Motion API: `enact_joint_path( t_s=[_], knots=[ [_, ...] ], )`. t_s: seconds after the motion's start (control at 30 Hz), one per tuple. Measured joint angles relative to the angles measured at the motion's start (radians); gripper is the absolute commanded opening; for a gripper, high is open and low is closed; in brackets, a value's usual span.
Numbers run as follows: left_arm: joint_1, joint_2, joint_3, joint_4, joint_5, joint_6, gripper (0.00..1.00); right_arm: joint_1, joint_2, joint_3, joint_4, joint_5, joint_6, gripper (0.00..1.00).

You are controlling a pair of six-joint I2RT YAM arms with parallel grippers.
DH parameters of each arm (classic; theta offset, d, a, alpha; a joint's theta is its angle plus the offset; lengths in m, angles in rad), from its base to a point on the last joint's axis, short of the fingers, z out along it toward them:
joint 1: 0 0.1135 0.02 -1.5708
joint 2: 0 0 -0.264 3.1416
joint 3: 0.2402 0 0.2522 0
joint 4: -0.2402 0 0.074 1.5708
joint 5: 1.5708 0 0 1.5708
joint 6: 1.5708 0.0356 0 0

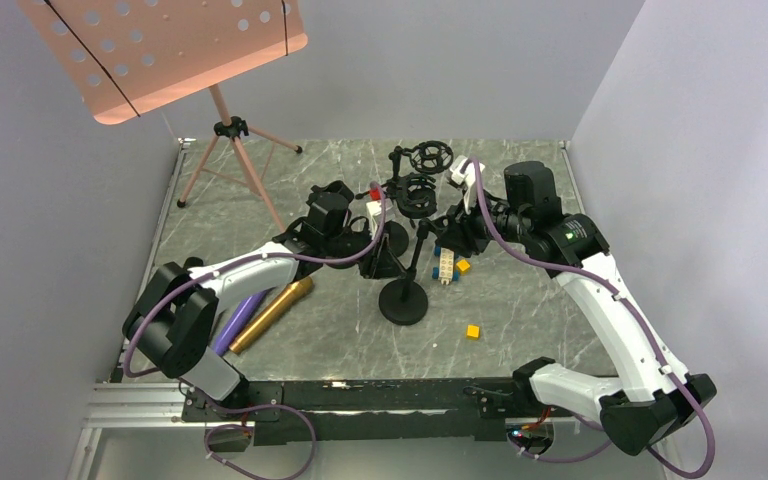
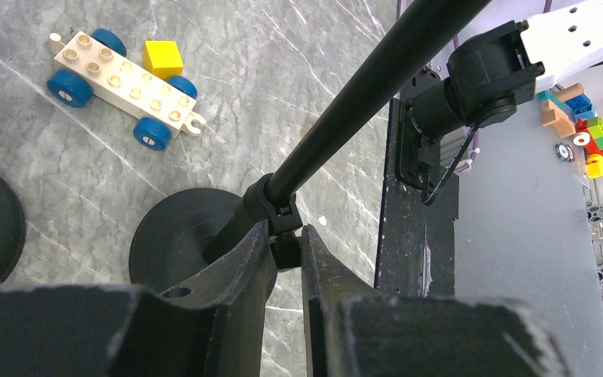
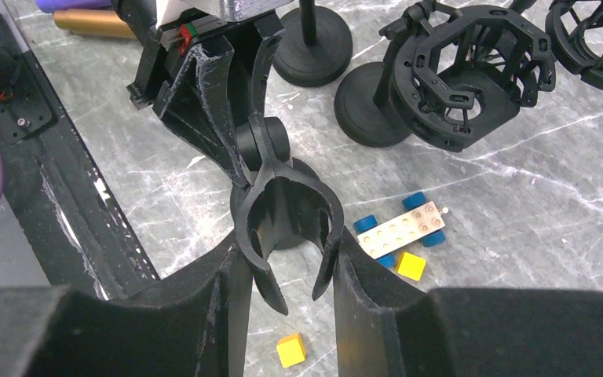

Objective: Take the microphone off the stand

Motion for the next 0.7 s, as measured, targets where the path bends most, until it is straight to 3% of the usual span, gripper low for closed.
enact_joint_path(
  t_s=[0.13, 0.33, 0.4, 0.6, 0.7],
  knots=[
    [0.0, 0.0, 0.0, 0.002, 0.001, -0.001, 0.19, 0.0, 0.0, 0.0, 0.0, 0.003, 0.005, 0.17],
    [-0.003, -0.005, 0.003, -0.031, -0.003, 0.045, 0.38, 0.001, 0.0, 0.0, 0.003, 0.01, 0.009, 0.17],
    [-0.009, -0.005, 0.003, -0.051, -0.006, 0.062, 0.39, 0.001, 0.0, -0.001, 0.005, 0.014, 0.013, 0.17],
    [-0.013, -0.005, 0.003, -0.079, -0.011, 0.088, 0.2, 0.002, 0.0, -0.002, 0.008, 0.018, 0.021, 0.17],
    [-0.013, -0.005, 0.003, -0.087, -0.009, 0.085, 0.04, 0.002, -0.001, -0.002, 0.007, 0.019, 0.022, 0.17]
  ],
)
